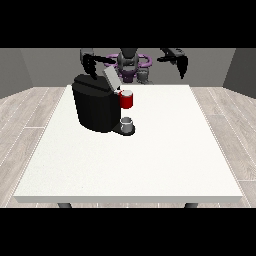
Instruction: Insert the coffee pod into the coffee machine and close the lid
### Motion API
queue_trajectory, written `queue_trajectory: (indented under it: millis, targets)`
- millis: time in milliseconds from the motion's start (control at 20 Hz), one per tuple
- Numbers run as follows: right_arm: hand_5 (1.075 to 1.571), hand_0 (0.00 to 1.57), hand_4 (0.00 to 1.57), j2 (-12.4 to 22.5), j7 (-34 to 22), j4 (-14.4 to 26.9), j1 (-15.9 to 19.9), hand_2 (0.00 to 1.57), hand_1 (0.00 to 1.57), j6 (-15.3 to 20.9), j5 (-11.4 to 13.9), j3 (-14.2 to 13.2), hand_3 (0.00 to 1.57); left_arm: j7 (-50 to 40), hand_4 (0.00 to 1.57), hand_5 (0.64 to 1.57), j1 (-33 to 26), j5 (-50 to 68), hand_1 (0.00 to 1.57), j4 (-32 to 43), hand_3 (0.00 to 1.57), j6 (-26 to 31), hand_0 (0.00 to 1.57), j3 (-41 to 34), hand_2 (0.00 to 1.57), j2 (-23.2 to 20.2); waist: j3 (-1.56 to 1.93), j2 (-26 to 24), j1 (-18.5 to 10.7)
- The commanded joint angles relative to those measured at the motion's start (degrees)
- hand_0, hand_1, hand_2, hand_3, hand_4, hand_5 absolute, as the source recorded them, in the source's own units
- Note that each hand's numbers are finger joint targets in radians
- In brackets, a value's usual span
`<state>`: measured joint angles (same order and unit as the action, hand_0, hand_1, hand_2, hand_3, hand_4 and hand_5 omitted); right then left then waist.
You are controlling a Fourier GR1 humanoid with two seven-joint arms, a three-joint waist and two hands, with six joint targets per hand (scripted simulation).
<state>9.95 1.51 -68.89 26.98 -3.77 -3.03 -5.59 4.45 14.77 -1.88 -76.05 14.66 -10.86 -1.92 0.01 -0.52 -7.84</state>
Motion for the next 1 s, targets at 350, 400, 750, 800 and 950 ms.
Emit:
queue_trajectory:
  millis: [350,400,750,800,950]
  targets:
    - [1.571,0.00,0.00,-1.07,1.93,5.76,5.02,0.00,0.00,-0.41,2.77,0.99,0.00,-2.07,0.00,1.571,-2.68,1.81,0.00,-5.20,0.00,-3.17,0.00,1.83,0.00,-0.47,0.00,1.44,0.68]
    - [1.571,0.00,0.00,0.94,-0.44,5.52,7.61,0.00,0.00,-2.18,1.30,-0.54,0.00,-0.52,0.12,1.571,-0.40,3.53,0.00,-2.32,0.00,-2.00,0.00,-0.61,0.00,-2.70,-0.01,3.00,1.87]
    - [1.571,0.00,0.00,-1.82,2.28,8.35,8.56,0.00,0.00,-0.73,3.82,1.52,0.00,-1.98,0.00,1.571,-0.99,3.43,0.00,-3.48,0.00,-3.05,0.00,0.17,0.00,-3.84,-0.01,3.23,1.53]
    - [1.571,0.00,0.00,-2.02,2.54,9.15,8.54,0.00,0.00,0.26,4.67,1.65,0.00,-2.27,0.00,1.571,-1.37,5.03,0.00,-4.53,0.00,-0.51,0.00,-0.15,0.00,-5.04,-0.01,3.11,0.57]
    - [1.571,0.00,0.00,-2.16,2.85,10.71,11.01,0.00,0.00,0.46,5.04,1.46,0.00,-2.81,0.00,1.571,0.78,2.91,0.00,-4.76,0.00,-3.70,0.00,1.52,0.00,-3.50,0.00,4.75,0.22]
